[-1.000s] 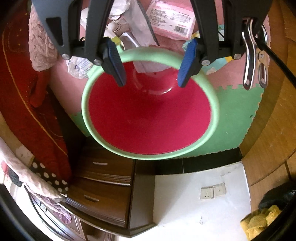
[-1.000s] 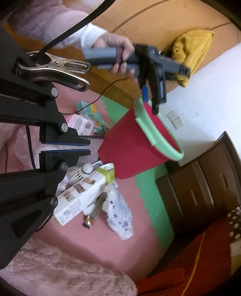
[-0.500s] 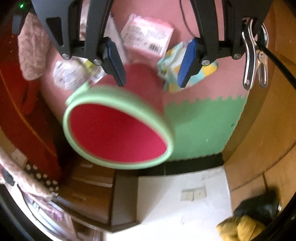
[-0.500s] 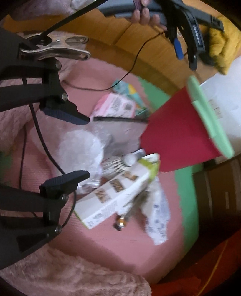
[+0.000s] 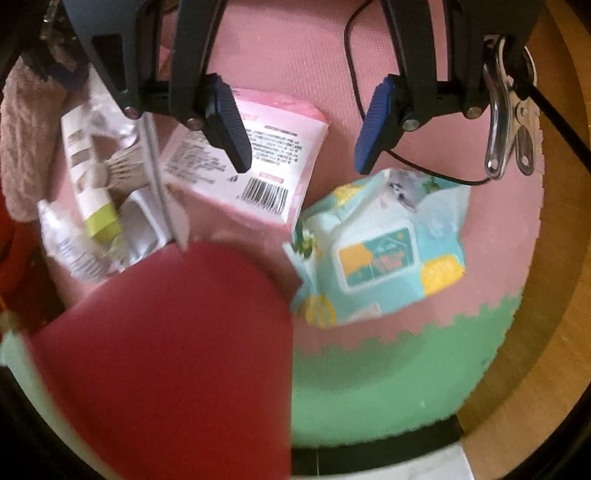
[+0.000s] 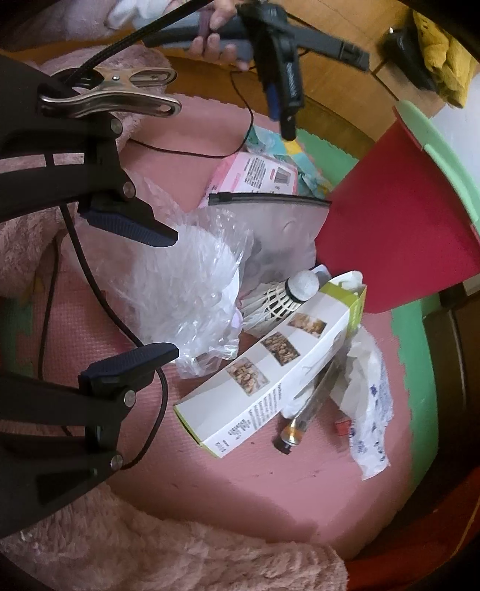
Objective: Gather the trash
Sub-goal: 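Close the left tool on the pink packet while the right tool grasps the clear bag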
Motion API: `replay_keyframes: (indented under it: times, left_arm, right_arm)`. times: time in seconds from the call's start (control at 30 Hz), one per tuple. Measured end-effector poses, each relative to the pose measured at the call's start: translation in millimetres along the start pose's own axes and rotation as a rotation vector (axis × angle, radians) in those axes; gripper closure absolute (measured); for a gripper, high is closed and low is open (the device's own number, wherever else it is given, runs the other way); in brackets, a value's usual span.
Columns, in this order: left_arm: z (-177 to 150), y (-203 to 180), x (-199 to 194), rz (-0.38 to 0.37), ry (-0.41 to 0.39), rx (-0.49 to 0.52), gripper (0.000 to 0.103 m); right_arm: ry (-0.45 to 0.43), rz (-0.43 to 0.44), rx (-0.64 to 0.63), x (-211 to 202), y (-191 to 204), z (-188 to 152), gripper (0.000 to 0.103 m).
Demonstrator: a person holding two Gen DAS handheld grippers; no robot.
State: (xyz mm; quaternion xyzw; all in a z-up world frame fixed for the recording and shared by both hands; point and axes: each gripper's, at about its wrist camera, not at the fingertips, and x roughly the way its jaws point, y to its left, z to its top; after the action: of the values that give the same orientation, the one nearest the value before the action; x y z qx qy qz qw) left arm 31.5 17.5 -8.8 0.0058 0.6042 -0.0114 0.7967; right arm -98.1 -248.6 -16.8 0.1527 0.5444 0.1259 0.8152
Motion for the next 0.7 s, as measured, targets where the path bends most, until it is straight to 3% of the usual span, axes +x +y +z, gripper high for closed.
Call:
replay_keyframes:
  times: [0.3,0.47,0.57,0.63,0.7]
  left_arm:
    - [-3,-3,60,-0.017,0.105,-0.003,0.042]
    - [-8,14,78,-0.168,0.140,-0.091,0.042]
    - [-12,30,90,-0.256,0.168,-0.196,0.042]
    - [-13,34,91,-0.254,0.153,-0.204,0.043]
    - [-14,32,90,-0.240,0.135,-0.187,0.050]
  right_arm:
    - [0.041,0.013,0.041,14,-7,3,0.047]
    - [0.072,0.019,0.056,27,-7,4,0.048]
    - [0.089,0.020,0.072,34,-8,6,0.060]
    - [0.093,0.015,0.067,37,-7,6,0.066]
    - [0.092,0.014,0.054,39,-5,5,0.074]
